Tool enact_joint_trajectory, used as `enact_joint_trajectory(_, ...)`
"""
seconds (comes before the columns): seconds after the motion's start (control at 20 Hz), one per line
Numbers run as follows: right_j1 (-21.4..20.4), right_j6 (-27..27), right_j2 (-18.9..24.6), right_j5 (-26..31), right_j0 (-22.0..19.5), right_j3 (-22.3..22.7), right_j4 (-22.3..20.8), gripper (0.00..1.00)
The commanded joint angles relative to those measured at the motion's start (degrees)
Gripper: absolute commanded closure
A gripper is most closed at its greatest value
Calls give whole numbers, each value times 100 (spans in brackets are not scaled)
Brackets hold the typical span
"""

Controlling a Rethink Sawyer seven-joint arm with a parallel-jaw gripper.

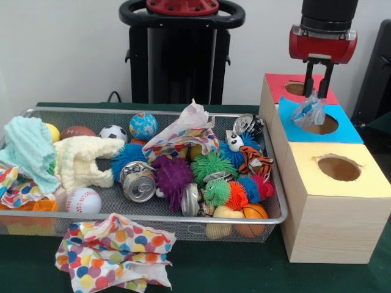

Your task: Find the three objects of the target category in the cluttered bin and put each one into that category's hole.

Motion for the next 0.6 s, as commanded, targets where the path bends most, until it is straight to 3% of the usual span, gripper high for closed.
enact_joint_trajectory(0.05, 163, 858, 85, -73, 13, 598, 57, 100)
enact_joint_trajectory(0.6, 216, 828, 81, -158, 67, 607, 47, 100)
